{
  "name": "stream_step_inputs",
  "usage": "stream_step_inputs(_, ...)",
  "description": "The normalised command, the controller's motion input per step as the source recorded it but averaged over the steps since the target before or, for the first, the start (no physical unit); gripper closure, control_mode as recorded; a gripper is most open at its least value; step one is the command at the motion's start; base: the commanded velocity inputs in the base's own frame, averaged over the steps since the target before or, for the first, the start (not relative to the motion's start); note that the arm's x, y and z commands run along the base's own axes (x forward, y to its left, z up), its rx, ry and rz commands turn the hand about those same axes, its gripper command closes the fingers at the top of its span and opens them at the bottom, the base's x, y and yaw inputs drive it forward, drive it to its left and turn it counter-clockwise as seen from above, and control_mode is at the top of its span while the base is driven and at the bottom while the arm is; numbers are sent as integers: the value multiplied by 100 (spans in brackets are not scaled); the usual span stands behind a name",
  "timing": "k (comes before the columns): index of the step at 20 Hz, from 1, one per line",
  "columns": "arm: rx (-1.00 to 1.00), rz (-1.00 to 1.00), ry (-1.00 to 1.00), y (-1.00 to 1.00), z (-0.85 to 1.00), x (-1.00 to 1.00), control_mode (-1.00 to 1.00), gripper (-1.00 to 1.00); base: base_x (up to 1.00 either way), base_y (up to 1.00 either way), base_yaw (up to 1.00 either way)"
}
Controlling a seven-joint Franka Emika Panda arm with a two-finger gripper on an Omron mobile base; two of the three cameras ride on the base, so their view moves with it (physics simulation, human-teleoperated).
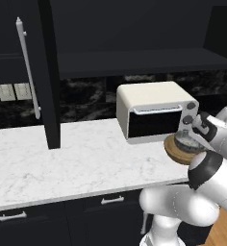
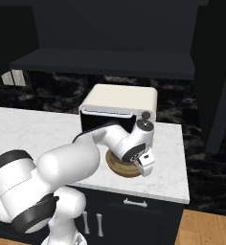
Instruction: Pick up the bowls on the counter and stack them on top of one another in the open cabinet. Place the smaller bowl on top of the larger bowl.
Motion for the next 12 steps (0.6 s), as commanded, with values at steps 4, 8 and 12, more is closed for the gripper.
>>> stream_step_inputs(4,-15,0,0,0,-38,1,-100,100,0,0,0)
stream_step_inputs(8,-14,0,0,0,-19,2,-100,100,0,0,0)
stream_step_inputs(12,-10,0,0,13,-1,16,-100,100,0,0,0)
